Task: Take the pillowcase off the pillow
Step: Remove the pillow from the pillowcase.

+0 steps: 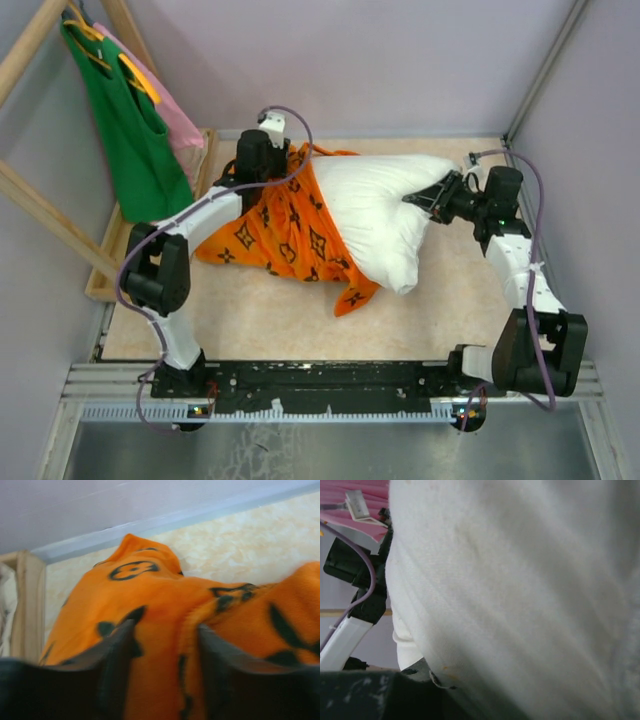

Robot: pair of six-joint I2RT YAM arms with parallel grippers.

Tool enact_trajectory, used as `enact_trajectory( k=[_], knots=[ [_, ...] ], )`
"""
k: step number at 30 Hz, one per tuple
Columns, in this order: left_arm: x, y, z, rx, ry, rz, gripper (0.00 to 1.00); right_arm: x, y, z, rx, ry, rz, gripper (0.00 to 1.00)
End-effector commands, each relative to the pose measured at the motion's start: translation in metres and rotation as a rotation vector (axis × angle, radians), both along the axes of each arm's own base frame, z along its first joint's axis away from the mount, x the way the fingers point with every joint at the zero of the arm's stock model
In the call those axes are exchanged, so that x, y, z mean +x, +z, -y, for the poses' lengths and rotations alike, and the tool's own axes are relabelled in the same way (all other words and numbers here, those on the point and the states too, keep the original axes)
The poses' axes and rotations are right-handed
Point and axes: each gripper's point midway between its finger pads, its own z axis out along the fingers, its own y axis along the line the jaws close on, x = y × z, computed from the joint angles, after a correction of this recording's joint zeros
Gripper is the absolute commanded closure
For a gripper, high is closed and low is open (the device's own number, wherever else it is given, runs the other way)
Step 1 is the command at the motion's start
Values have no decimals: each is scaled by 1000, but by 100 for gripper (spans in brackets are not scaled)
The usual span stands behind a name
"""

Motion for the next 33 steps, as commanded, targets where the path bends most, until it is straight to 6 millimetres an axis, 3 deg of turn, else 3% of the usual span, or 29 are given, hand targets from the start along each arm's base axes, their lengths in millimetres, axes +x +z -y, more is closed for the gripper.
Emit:
enact_trajectory(
  k=[1,3,5,8,11,13,18,21,25,33],
  knots=[
    [-20,6,-78,92,166,-67,19,31,60,39,-70,-196,240,100],
    [-33,41,-56,26,92,-23,1,33,62,33,-102,-188,242,100],
    [-59,90,-28,-50,-19,47,0,36,61,29,-127,-185,237,100],
    [-126,147,53,-158,-293,158,0,43,55,26,-101,-190,219,100],
    [-196,158,110,-202,-522,168,0,48,48,24,-75,-186,193,100],
    [-226,147,122,-213,-583,104,0,52,46,26,-84,-197,179,100],
    [-305,99,147,-325,-786,-101,0,59,44,39,-118,-294,164,100],
    [-330,57,161,-342,-780,-240,0,62,43,42,-100,-326,159,100],
    [-337,22,174,-403,-740,-338,1,62,44,36,-86,-316,159,100],
    [-313,30,191,-453,-707,-229,0,52,52,24,-81,-274,198,100]
  ],
)
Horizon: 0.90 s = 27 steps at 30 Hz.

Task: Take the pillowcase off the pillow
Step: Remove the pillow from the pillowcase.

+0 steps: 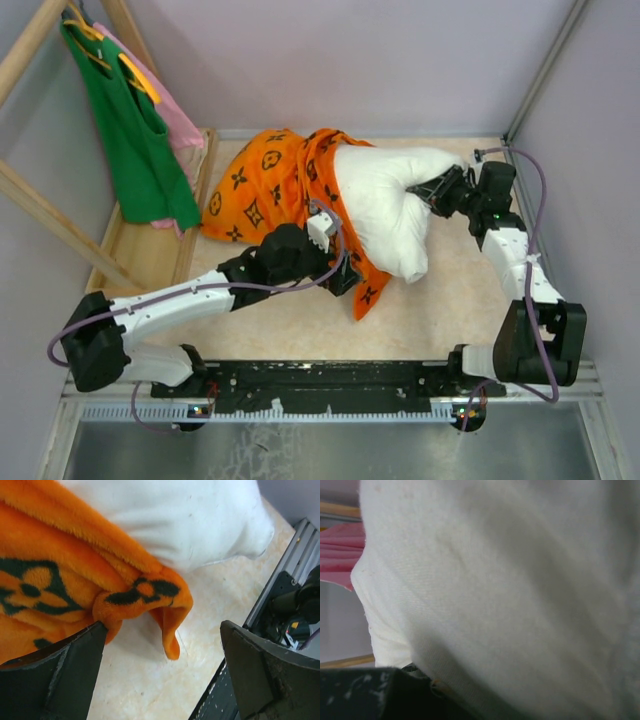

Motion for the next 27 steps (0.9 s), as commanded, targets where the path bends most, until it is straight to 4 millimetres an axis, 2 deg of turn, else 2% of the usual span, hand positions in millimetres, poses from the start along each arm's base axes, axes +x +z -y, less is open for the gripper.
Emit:
enact_trajectory(
  k=[1,5,9,10,13,15,17,21,23,25,27],
  knots=[
    [18,44,21,-147,26,86,0,14,71,8,-29,-56,253,100],
    [25,42,30,-139,28,92,0,10,75,7,-34,-56,266,100],
    [41,15,29,-40,103,66,5,5,77,7,-30,-57,270,100],
    [44,11,27,-24,122,63,9,4,78,7,-33,-57,275,100],
    [50,-5,17,15,183,50,32,3,84,7,-41,-54,291,100],
    [53,-15,8,44,230,40,53,1,89,6,-33,-52,302,100],
    [56,-28,-9,98,307,21,70,0,96,5,-9,-40,318,100],
    [51,-64,-54,233,424,-2,95,1,118,9,141,15,363,100],
    [45,-84,-79,301,472,-16,100,3,124,22,224,10,377,100],
    [37,-102,-97,355,497,-42,100,6,123,39,284,-18,386,100],
    [29,-114,-110,380,512,-63,100,8,122,44,297,-24,389,100]
  ],
)
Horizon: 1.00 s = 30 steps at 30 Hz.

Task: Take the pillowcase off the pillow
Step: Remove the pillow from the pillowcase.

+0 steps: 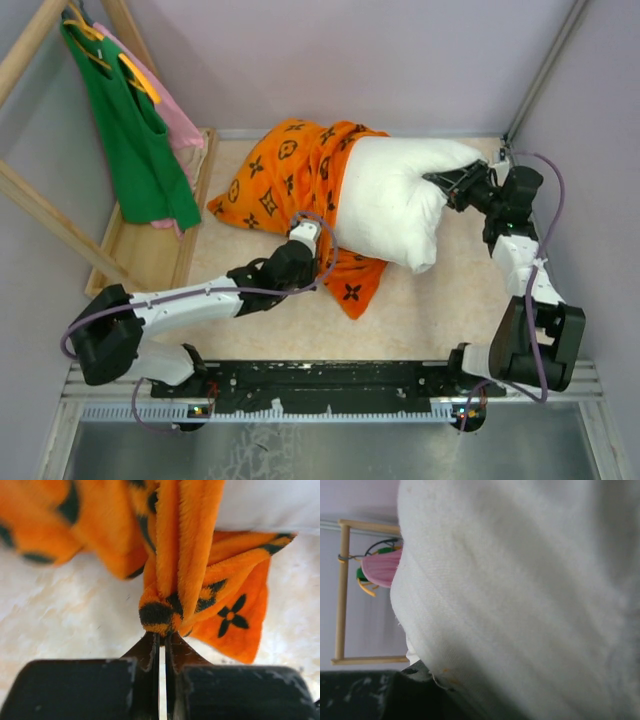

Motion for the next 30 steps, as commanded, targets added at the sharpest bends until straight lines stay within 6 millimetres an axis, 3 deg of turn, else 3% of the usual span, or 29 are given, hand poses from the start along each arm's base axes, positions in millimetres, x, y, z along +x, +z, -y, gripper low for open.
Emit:
enact_trajectory(
  k=[1,4,5,6,7,8,9,13,17,19,24,26,30],
  knots=[
    [-18,-45,-57,156,117,-82,100,10,74,28,74,-56,268,100],
    [-21,-36,-57,113,104,-65,98,13,60,30,15,-79,233,100],
    [-21,-25,-52,85,79,-43,84,13,55,31,-5,-87,217,100],
    [-19,-13,-48,56,56,-13,58,14,50,32,-22,-90,208,100],
    [-18,0,-43,19,32,24,23,15,47,32,-26,-87,200,100],
    [-15,15,-40,-16,13,68,5,15,45,31,-26,-77,197,100],
    [-10,34,-34,-69,-7,133,1,15,44,30,-24,-68,196,100],
    [14,99,-38,-260,-63,228,0,11,45,27,-6,-47,197,100],
    [57,144,-79,-369,33,276,0,6,44,26,-14,-54,204,100],
    [78,149,-101,-363,118,271,0,2,42,26,-13,-50,199,100],
    [124,120,-138,-385,252,173,0,-6,41,22,-13,-36,197,100],
    [139,115,-144,-377,265,206,0,-9,40,21,-18,-31,197,100],
    [163,95,-135,-325,221,207,0,-13,38,20,-23,-28,193,100]
  ],
)
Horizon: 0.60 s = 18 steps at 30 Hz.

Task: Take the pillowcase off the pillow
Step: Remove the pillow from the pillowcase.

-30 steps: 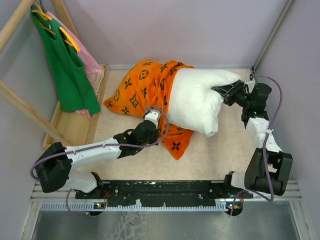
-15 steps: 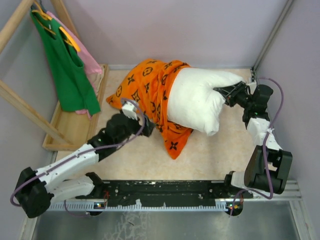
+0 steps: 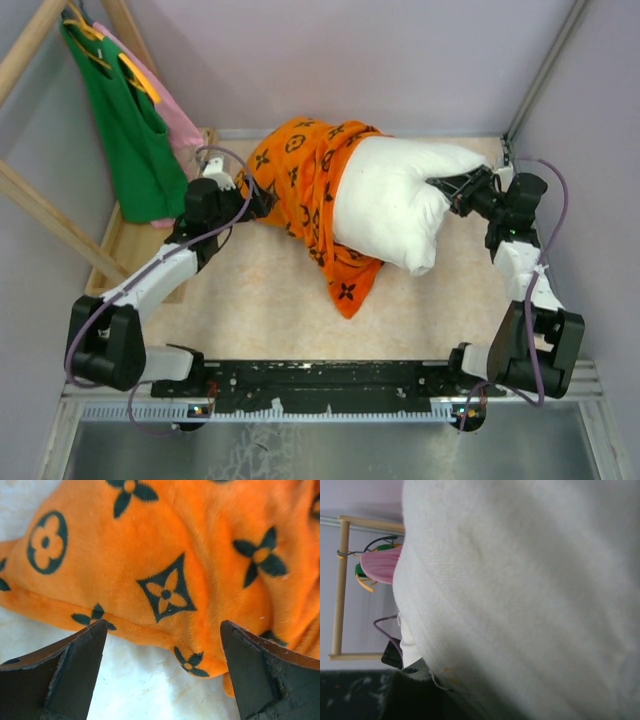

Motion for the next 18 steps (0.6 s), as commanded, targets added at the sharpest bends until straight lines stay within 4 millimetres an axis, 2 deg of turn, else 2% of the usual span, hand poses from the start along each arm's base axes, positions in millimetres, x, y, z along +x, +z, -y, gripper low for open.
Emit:
enact_trajectory(
  k=[1,6,8,11,14,18],
  knots=[
    [23,-1,18,12,-80,51,1,-7,46,5,-49,-20,184,100],
    [51,-19,27,27,-99,58,1,-8,43,4,-44,-14,177,100],
    [61,-28,33,24,-112,40,4,-7,45,4,-42,-11,179,100],
    [73,-42,28,41,-73,14,22,-4,50,7,-41,-17,190,100],
    [76,-54,7,81,13,-13,42,0,57,27,-6,-64,205,100],
    [67,-57,-33,126,132,-8,85,7,55,74,125,-180,185,100]
  ],
)
